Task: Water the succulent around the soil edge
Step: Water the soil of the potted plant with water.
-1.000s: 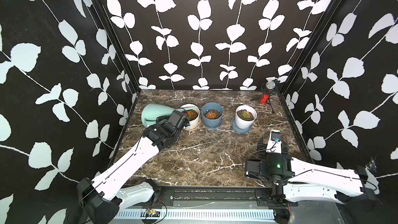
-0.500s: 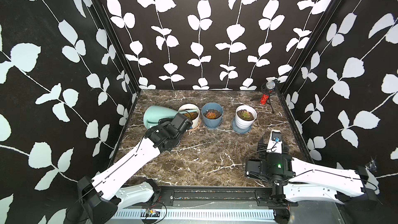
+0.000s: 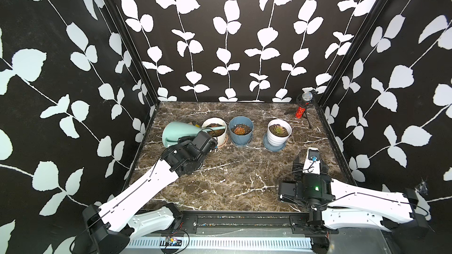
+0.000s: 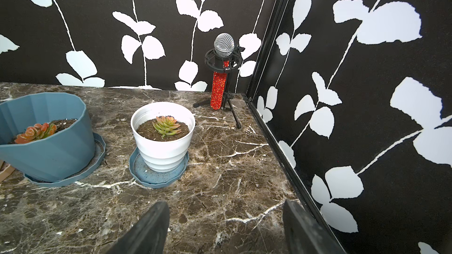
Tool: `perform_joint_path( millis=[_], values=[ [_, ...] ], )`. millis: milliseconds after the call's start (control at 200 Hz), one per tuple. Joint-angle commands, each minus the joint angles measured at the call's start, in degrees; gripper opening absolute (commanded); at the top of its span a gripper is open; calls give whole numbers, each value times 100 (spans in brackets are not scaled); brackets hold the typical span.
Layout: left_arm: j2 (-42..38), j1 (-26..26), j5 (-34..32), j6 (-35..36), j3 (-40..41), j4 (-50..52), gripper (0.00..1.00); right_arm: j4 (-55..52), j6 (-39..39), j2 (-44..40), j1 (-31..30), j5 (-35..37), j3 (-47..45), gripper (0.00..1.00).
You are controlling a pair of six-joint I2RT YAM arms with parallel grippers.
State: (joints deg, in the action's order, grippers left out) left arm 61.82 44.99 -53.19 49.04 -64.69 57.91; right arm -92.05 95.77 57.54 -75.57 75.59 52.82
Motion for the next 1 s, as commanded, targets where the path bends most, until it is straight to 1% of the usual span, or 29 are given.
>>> perform_joint_path(
  millis=[0, 600, 995],
  values=[
    [-229, 47, -314, -131, -220, 191, 0, -243, 25, -38, 34, -32, -123, 76],
    [-426, 306, -631, -171, -491, 1099, 0, -217, 68, -50, 38, -43, -228, 76],
    [-459, 449, -782, -257, -612, 1486, 0, -156, 48, -43, 38, -13, -280, 76]
  ],
)
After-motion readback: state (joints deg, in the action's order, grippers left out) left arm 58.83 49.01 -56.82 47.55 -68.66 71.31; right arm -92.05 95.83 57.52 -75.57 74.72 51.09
